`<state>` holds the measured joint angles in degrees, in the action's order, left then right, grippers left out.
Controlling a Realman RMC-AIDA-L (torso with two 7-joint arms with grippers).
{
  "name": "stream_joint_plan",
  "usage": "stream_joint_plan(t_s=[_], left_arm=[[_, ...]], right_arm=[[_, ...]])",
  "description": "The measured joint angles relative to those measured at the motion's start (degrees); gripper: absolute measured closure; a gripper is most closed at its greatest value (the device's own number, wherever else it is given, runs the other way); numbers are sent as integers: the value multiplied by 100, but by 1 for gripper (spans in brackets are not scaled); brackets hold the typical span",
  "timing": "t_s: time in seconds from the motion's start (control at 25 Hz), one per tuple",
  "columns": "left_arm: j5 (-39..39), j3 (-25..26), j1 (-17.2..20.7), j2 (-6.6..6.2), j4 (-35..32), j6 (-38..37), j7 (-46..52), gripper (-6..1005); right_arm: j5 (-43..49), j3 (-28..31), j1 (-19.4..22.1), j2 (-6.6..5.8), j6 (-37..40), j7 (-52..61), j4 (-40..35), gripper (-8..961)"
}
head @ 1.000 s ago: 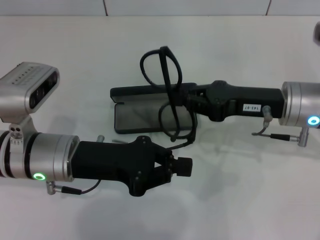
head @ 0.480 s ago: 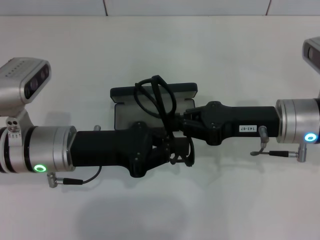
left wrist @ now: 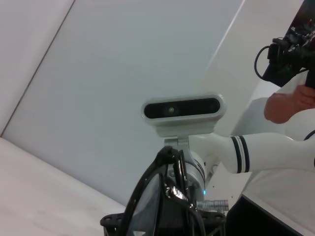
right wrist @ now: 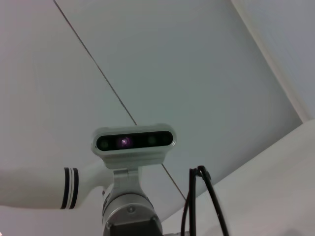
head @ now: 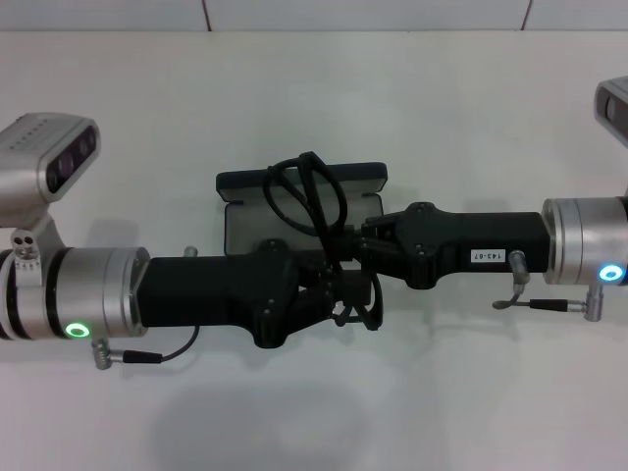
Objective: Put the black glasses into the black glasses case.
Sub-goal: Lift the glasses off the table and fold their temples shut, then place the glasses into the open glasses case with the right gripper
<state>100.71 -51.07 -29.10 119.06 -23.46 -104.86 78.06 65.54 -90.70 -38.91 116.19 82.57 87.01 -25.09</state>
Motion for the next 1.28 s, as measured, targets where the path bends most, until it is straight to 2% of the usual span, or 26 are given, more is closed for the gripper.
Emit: stream_joint_plan(t_s=[0.48,0.72,0.88,1.0,1.04,1.12,1.28], left_arm=[[1,68,-15,-46,-14,-52,88,989],[1,71,48,-247,-61,-507,102,988],[-2,73,118,-377,-63,-623,103,988],[-17,150,200,-472,-73,-606,104,988],[-9,231,282,-529,-132,-530,124,988],[-1,265,336,-564,-203,-466,157,988],[17,286,626,-624,-649,-73,360,987]], right_arm=[[2,15,12,-1,28,-81,-14,869],[60,312,43,-60,-95,-212,-14,869],[147,492,52,-150,-241,-283,-164,869],[626,494,51,-210,-556,-153,-606,869],[876,495,53,-220,-660,-28,-793,869],[1514,495,54,-224,-857,349,-1297,869],[3157,498,73,-166,-1016,1249,-2485,869]])
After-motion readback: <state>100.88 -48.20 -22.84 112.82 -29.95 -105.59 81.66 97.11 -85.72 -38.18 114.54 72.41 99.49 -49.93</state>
